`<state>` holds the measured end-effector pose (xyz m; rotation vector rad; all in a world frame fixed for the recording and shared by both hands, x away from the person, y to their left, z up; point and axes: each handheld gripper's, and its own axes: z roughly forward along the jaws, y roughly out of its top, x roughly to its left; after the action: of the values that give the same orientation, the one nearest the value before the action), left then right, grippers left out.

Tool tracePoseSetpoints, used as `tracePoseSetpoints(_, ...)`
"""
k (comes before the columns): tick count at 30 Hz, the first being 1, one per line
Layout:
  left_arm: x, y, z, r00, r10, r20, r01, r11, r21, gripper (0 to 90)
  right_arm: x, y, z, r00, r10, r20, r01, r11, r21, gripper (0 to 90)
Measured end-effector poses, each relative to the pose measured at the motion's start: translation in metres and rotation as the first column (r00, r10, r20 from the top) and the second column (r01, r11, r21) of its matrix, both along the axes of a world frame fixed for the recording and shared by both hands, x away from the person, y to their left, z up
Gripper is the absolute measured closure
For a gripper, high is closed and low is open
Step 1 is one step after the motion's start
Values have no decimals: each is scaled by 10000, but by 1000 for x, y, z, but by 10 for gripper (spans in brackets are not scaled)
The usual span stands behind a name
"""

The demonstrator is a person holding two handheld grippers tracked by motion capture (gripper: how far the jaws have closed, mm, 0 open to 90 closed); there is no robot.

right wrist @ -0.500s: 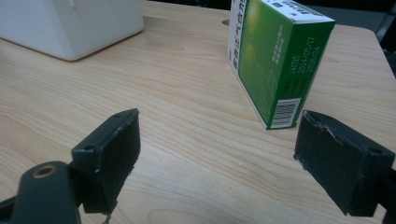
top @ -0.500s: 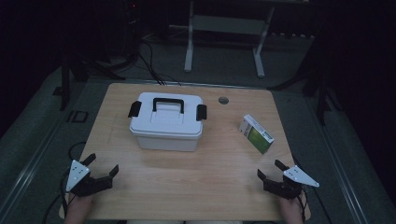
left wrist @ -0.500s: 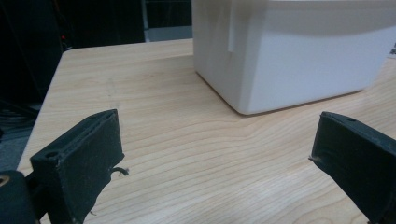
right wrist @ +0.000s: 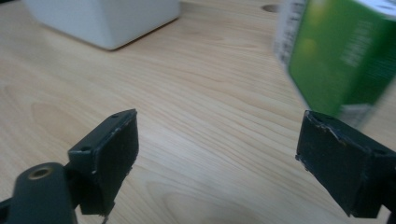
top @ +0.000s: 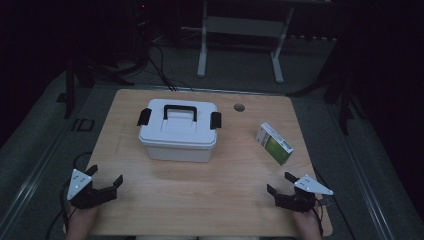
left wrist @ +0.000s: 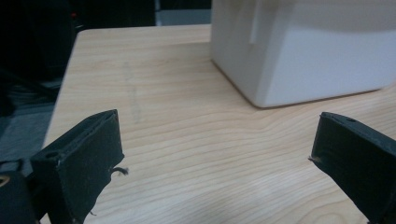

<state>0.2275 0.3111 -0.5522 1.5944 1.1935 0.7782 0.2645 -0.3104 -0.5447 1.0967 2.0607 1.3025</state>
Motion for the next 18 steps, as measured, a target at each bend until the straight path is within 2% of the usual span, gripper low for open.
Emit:
tracePoseSetpoints(2,1,0,0,10000,-31,17,31,10000,-68,19,1,4,0,9999,126,39,-125,9999,-82,125)
tracePoseSetpoints(3,3,1,2,9997,-216,84,218,9994,-276,19,4,8,0,9996,278,10,-278,9996,-94,130)
tracePoseSetpoints(5,7,2,2,9995,-315,79,318,9987,-400,51,12,20,3,9955,932,-183,-932,9956,15,166)
tracePoseSetpoints(7,10,1,3,9996,-257,146,260,9994,-228,51,17,26,6,9903,1380,-134,-1380,9904,-10,263)
tracePoseSetpoints(9,13,-1,4,9996,-175,239,180,9997,-172,64,19,29,7,9880,1540,-131,-1541,9880,-69,279)
tracePoseSetpoints(10,15,-1,4,9996,-222,159,224,9996,-157,72,26,35,9,9883,1524,-94,-1526,9881,-174,289)
tracePoseSetpoints(11,18,-1,5,9997,-236,88,238,9995,-192,88,29,37,10,9883,1524,-92,-1525,9882,-145,337)
tracePoseSetpoints(12,21,-2,5,9997,-220,72,222,9995,-218,132,32,40,11,9900,1411,-19,-1411,9899,-166,365)
tracePoseSetpoints(13,24,-1,6,9997,-258,9,258,9994,-250,148,36,43,13,9913,1311,88,-1309,9912,-198,367)
tracePoseSetpoints(15,34,-1,6,9986,-464,-257,455,9984,-344,151,44,48,15,9903,1383,120,-1379,9899,-327,461)
tracePoseSetpoints(17,45,-2,6,9975,-490,-506,473,9983,-340,210,52,55,17,9889,1477,174,-1468,9881,-456,507)
tracePoseSetpoints(18,51,-3,5,9965,-493,-672,468,9982,-379,223,56,59,17,9880,1541,144,-1532,9870,-476,562)
